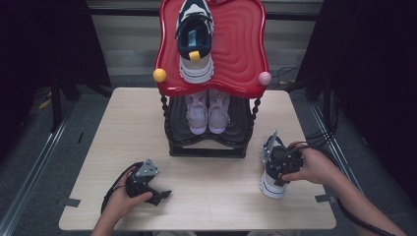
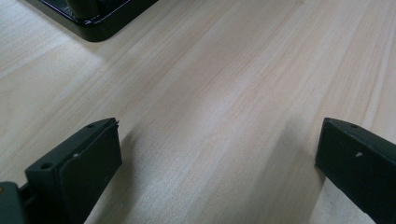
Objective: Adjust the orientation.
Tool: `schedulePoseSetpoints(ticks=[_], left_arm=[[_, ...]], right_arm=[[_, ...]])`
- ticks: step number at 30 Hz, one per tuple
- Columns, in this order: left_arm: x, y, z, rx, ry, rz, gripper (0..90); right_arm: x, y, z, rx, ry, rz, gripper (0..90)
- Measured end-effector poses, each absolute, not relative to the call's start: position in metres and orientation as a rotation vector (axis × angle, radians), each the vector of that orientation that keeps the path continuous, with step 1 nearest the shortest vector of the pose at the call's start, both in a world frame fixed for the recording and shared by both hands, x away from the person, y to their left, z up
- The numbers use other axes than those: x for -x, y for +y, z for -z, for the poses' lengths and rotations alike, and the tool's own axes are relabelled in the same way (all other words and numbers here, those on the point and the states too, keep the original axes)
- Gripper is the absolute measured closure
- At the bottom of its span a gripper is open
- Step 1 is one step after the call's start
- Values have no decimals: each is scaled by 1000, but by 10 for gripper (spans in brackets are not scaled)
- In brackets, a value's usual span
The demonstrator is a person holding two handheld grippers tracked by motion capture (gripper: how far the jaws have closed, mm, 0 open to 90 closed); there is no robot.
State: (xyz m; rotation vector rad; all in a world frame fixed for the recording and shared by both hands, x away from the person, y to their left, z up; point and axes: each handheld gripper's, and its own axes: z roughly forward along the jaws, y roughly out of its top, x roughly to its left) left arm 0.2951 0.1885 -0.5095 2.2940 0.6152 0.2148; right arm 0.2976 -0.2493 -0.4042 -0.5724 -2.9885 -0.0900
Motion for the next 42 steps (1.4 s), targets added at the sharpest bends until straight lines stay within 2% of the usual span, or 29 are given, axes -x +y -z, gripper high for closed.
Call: schedulePoseSetpoints(ticks=[24, 42], left_arm=[[-295, 188, 510, -2294, 617, -214, 0], [-295, 188, 509, -2295, 617, -216, 0]], right_arm=[[-298, -245, 413, 468, -3002, 48, 700], [-288, -247, 408, 511, -3044, 65, 728]])
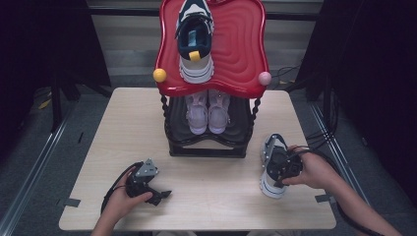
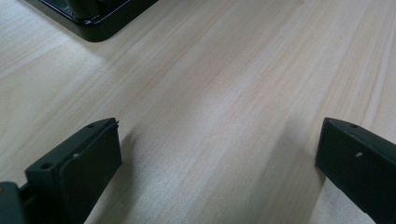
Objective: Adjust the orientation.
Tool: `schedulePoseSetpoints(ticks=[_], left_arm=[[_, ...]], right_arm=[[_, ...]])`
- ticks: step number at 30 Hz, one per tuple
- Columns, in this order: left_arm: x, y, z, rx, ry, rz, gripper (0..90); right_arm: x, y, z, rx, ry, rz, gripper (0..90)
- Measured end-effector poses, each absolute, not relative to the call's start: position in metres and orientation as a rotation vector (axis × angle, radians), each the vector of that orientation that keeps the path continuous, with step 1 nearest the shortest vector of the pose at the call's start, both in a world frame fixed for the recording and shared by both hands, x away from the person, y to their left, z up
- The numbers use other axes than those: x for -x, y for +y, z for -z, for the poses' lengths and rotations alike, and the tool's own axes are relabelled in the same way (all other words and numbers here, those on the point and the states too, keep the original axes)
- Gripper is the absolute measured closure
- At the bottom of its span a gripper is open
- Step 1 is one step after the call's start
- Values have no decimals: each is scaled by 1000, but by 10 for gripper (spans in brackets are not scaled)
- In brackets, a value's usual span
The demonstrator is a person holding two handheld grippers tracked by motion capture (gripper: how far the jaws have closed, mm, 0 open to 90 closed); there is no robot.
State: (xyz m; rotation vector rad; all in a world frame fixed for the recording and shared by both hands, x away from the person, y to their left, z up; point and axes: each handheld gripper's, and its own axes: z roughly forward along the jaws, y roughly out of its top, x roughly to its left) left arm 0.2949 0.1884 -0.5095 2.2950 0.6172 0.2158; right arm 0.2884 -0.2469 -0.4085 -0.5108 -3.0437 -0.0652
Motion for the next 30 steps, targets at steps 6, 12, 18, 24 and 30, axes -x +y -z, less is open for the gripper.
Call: schedulePoseSetpoints(ticks=[6, 12, 18, 24, 30], left_arm=[[-295, 188, 510, -2294, 615, -216, 0], [-295, 188, 510, -2286, 621, -215, 0], [-295, 188, 510, -2287, 620, -216, 0], [-295, 188, 510, -2287, 620, -215, 0], [-295, 188, 510, -2290, 618, -213, 0]], right_arm=[[-289, -251, 393, 533, -3064, 106, 732], [-291, -250, 377, 523, -3074, 128, 733], [-295, -247, 361, 488, -3081, 112, 732], [-296, -247, 342, 513, -3073, 114, 732], [-297, -251, 321, 518, -3098, 112, 732]])
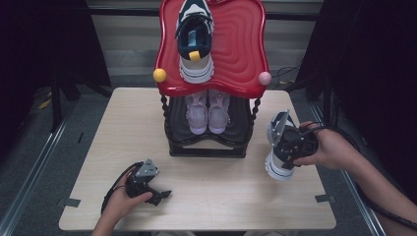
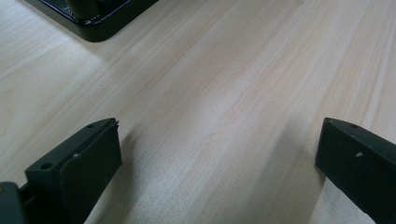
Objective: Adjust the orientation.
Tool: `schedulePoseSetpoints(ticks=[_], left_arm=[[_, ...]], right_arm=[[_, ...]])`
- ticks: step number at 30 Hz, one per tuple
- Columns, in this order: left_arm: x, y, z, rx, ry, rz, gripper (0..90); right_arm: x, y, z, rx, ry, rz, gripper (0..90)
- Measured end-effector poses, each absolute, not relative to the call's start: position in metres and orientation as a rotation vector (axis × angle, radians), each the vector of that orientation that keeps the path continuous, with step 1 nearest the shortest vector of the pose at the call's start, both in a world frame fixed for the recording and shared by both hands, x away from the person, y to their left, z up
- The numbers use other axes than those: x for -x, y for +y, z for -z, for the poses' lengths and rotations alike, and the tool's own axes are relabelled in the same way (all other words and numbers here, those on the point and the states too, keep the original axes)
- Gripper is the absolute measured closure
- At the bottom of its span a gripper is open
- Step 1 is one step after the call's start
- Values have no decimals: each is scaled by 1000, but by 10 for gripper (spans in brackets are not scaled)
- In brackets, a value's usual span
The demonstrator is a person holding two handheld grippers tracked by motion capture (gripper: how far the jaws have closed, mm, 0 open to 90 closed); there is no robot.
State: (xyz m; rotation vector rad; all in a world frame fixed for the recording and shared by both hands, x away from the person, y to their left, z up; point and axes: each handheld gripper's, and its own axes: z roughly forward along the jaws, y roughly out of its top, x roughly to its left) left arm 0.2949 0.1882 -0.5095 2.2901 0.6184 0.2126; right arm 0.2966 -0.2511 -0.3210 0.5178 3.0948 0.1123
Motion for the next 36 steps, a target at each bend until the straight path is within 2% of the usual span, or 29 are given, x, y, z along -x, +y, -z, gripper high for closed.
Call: schedulePoseSetpoints(ticks=[26, 36], left_arm=[[-295, 188, 510, -2290, 618, -213, 0], [-295, 188, 509, -2297, 614, -213, 0]], right_arm=[[-300, -253, 224, -497, 2992, -145, 731], [-302, -251, 201, -485, 2967, -142, 730]])
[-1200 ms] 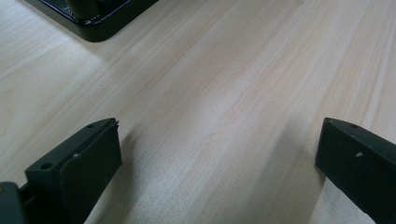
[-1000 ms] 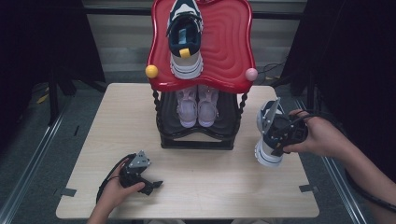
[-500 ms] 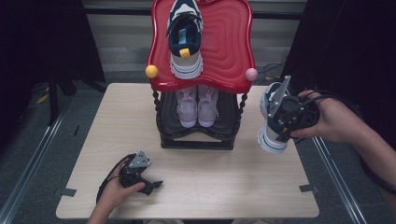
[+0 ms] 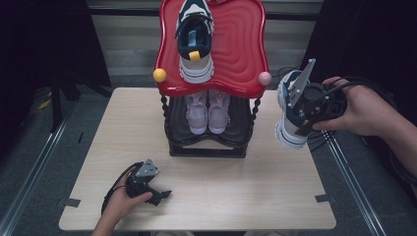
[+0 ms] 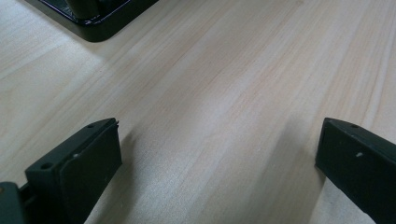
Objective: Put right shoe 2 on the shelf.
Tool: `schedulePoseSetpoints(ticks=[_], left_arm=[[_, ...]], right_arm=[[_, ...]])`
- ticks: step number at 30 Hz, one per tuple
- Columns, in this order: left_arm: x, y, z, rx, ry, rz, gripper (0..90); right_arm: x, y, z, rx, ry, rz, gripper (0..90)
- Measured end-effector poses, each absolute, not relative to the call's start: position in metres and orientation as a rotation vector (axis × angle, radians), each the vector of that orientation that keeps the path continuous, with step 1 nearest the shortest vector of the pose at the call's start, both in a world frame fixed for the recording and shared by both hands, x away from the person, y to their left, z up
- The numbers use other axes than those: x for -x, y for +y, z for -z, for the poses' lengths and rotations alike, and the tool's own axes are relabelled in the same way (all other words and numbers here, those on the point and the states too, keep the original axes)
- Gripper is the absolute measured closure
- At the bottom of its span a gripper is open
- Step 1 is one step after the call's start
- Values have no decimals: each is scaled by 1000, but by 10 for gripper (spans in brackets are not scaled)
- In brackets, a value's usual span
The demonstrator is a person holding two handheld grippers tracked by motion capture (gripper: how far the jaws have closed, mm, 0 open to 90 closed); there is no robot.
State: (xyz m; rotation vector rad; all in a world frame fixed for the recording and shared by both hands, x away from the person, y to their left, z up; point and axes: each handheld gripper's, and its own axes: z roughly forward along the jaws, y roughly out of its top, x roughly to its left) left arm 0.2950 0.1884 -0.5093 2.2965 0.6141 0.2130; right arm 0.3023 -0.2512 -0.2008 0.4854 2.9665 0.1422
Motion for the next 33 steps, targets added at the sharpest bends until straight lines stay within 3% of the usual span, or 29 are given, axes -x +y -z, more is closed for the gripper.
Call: schedulePoseSetpoints(ticks=[33], left_arm=[[-295, 188, 509, -2295, 620, -217, 0]], right_arm=[[-307, -225, 93, -432, 2815, -93, 730]])
